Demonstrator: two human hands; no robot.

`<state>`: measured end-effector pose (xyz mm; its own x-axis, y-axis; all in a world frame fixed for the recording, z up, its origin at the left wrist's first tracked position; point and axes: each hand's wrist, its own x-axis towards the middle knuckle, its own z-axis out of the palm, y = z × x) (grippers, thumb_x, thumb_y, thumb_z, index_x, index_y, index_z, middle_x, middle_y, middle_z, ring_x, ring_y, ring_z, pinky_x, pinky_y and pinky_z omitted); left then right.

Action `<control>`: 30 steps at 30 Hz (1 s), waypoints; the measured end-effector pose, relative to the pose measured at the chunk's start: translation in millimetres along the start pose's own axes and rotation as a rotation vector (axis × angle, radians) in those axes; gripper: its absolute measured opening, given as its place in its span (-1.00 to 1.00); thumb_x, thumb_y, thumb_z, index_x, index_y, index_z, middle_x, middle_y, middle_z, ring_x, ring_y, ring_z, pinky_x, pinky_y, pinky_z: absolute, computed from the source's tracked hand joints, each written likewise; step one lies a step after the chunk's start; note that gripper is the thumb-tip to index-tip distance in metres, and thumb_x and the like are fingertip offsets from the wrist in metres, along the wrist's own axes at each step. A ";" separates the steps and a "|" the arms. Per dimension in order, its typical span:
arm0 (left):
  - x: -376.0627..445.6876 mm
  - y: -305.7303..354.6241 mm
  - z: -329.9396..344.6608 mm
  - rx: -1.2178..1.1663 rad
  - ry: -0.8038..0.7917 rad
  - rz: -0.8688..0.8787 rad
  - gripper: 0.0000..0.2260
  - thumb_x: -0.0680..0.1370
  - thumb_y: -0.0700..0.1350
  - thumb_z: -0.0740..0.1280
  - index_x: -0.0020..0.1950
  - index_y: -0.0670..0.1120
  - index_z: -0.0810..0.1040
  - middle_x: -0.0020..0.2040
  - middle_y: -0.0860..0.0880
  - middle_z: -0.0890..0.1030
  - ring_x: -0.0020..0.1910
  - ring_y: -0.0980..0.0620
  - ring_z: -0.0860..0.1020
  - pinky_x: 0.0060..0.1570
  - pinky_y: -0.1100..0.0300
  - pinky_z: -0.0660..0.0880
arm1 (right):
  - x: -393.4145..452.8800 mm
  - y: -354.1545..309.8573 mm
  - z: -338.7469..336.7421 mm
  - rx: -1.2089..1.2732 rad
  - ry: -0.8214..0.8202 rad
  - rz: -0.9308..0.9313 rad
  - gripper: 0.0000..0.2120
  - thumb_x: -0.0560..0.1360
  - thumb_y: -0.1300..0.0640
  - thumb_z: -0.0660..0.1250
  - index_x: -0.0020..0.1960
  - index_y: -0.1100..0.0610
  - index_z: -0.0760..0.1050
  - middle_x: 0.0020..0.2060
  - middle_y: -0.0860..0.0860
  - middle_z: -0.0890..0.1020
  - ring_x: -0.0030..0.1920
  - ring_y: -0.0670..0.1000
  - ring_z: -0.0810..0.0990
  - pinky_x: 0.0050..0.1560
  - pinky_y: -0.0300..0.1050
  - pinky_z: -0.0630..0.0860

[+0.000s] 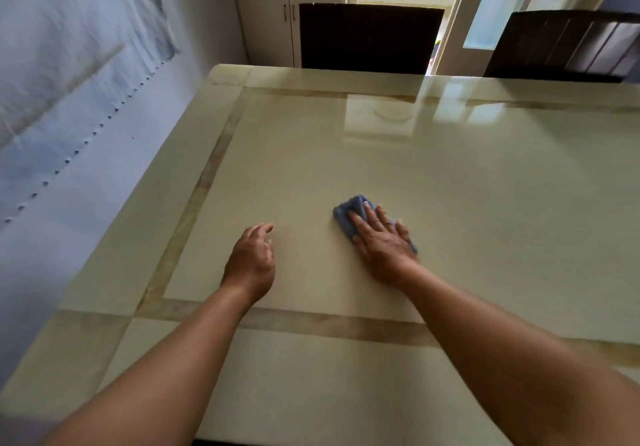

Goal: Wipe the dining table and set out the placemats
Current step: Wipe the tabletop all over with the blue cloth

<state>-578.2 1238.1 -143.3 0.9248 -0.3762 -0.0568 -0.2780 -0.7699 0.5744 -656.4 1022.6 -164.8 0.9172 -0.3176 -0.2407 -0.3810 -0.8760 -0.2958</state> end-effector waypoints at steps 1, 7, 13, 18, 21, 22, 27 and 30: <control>0.6 1.2 2.6 -0.004 -0.003 0.002 -0.67 0.60 -0.23 0.08 0.36 -0.20 0.36 0.37 -0.19 0.39 0.35 -0.12 0.35 0.32 0.16 0.24 | 1.6 18.9 -7.9 -0.004 0.022 0.085 -0.51 0.62 -0.12 -0.09 0.53 -0.13 -0.07 0.54 -0.07 -0.16 0.53 0.00 -0.19 0.46 0.06 -0.20; -3.0 -6.2 5.3 -0.030 -0.002 0.013 -0.66 0.58 -0.28 0.10 0.36 -0.22 0.37 0.35 -0.20 0.41 0.35 -0.13 0.36 0.33 0.21 0.19 | -14.1 49.7 -16.0 0.048 0.066 0.334 -0.50 0.63 -0.07 -0.10 0.54 -0.09 -0.14 0.54 -0.03 -0.21 0.52 0.01 -0.23 0.46 0.08 -0.24; -11.7 -23.1 -11.4 -0.082 0.066 -0.001 -0.67 0.56 -0.31 0.11 0.30 -0.19 0.44 0.28 -0.17 0.47 0.28 -0.09 0.42 0.27 0.23 0.26 | -70.4 -32.2 28.7 0.015 -0.001 0.047 -0.49 0.64 -0.04 -0.13 0.52 -0.13 -0.25 0.45 -0.10 -0.42 0.44 -0.05 -0.45 0.42 -0.03 -0.36; -9.2 -47.8 -27.4 -0.068 0.200 -0.053 -0.66 0.51 -0.36 0.12 0.24 -0.21 0.49 0.22 -0.19 0.51 0.24 -0.12 0.45 0.26 0.18 0.29 | -73.5 -133.0 76.7 -0.059 -0.155 -0.464 -0.48 0.62 -0.06 -0.09 0.49 -0.21 -0.27 0.35 -0.25 -0.47 0.30 -0.09 -0.62 0.40 -0.02 -0.46; -2.1 -62.7 -38.4 -0.083 0.254 -0.106 -0.67 0.52 -0.35 0.12 0.23 -0.21 0.49 0.21 -0.19 0.51 0.23 -0.12 0.45 0.24 0.19 0.30 | -26.5 -162.9 73.9 -0.096 -0.160 -0.674 -0.48 0.62 -0.09 -0.02 0.51 -0.21 -0.15 0.45 -0.23 -0.29 0.39 -0.06 -0.49 0.40 0.01 -0.39; 1.3 -68.6 -42.0 -0.084 0.268 -0.116 -0.68 0.51 -0.36 0.13 0.22 -0.23 0.49 0.20 -0.21 0.52 0.22 -0.14 0.45 0.24 0.18 0.30 | -2.8 -170.6 69.5 -0.101 -0.159 -0.692 -0.49 0.61 -0.09 -0.01 0.51 -0.21 -0.12 0.48 -0.21 -0.23 0.42 -0.08 -0.41 0.42 0.02 -0.33; 22.7 -86.6 -48.6 -0.044 0.241 -0.086 -0.66 0.53 -0.33 0.19 0.31 -0.28 0.39 0.27 -0.28 0.45 0.25 -0.21 0.41 0.29 0.13 0.24 | 113.8 -187.0 35.3 -0.120 -0.090 -0.532 -0.55 0.62 -0.13 -0.07 0.50 -0.18 0.02 0.54 -0.10 -0.06 0.53 0.01 -0.11 0.46 0.09 -0.13; 34.9 -97.4 -46.0 0.032 0.217 -0.072 -0.60 0.52 -0.32 0.18 0.37 -0.21 0.36 0.34 -0.21 0.41 0.31 -0.17 0.36 0.32 0.20 0.16 | 167.2 -181.6 16.9 -0.090 -0.053 -0.417 -0.54 0.62 -0.13 -0.08 0.51 -0.14 0.03 0.55 -0.07 -0.05 0.53 0.04 -0.10 0.47 0.10 -0.15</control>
<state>-506.9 1323.7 -163.7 0.9758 -0.2029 0.0820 -0.2141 -0.8080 0.5489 -435.8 1134.7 -166.9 0.9824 0.0878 -0.1649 0.0355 -0.9544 -0.2965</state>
